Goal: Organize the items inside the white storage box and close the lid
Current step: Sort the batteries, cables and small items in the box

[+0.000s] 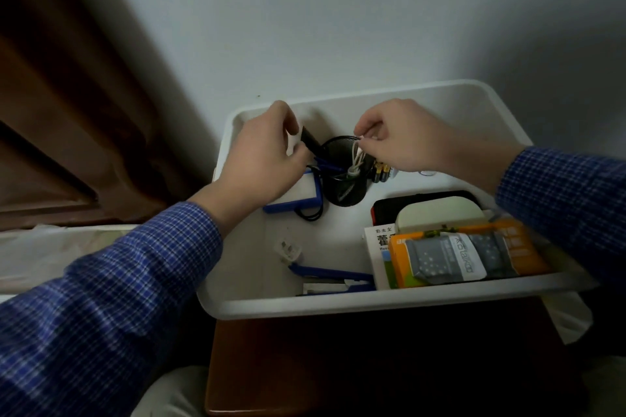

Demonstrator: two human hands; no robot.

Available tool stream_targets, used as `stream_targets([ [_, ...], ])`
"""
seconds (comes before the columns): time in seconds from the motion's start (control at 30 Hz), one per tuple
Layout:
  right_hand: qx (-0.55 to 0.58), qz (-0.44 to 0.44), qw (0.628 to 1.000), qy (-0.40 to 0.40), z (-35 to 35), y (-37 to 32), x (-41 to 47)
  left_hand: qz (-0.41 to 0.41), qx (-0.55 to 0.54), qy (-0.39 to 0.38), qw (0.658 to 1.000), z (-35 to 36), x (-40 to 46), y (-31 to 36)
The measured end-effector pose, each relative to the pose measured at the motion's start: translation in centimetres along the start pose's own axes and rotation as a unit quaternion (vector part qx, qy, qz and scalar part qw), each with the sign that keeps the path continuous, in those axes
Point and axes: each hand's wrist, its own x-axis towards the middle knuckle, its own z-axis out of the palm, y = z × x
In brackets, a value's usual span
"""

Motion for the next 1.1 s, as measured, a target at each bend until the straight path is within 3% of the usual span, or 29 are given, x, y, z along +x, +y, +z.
stream_targets([
  [0.07, 0.015, -0.031, 0.999, -0.022, -1.1, -0.1, -1.0, 0.014, -0.007, -0.04, 0.999, -0.3, -1.3, 0.2],
  [0.23, -0.03, -0.05, 0.972, -0.226, -4.4, 0.4, -4.6, 0.004, -0.003, -0.249, 0.969, -0.2, -4.0, 1.9],
  [0.33, -0.038, -0.021, 0.945, -0.325, -6.4, 0.9, -6.6, -0.058, -0.112, -0.41, 0.903, 0.5, -4.8, 4.0],
  [0.43, -0.02, -0.014, 0.935, -0.354, -7.4, 1.3, -8.0, -0.096, -0.19, -0.501, 0.839, 1.4, -4.7, 5.9],
  [0.6, -0.041, -0.015, 0.94, -0.337, -7.1, 2.0, -9.6, -0.117, -0.209, -0.524, 0.817, 3.1, -4.4, 7.8],
  [0.8, -0.05, -0.015, 0.959, -0.279, -6.3, 2.7, -11.1, -0.124, -0.198, -0.513, 0.826, 3.9, -4.5, 8.6],
  [0.93, -0.043, -0.014, 0.957, -0.286, -6.2, 2.4, -11.4, -0.135, -0.199, -0.519, 0.82, 3.5, -4.5, 8.6],
  [1.03, -0.038, -0.024, 0.955, -0.292, -7.3, 2.3, -10.9, -0.169, -0.237, -0.508, 0.811, 3.4, -4.5, 8.7],
  [1.1, -0.002, -0.013, 0.967, -0.254, -8.6, 2.8, -10.1, -0.199, -0.269, -0.492, 0.804, 3.5, -4.4, 8.7],
])
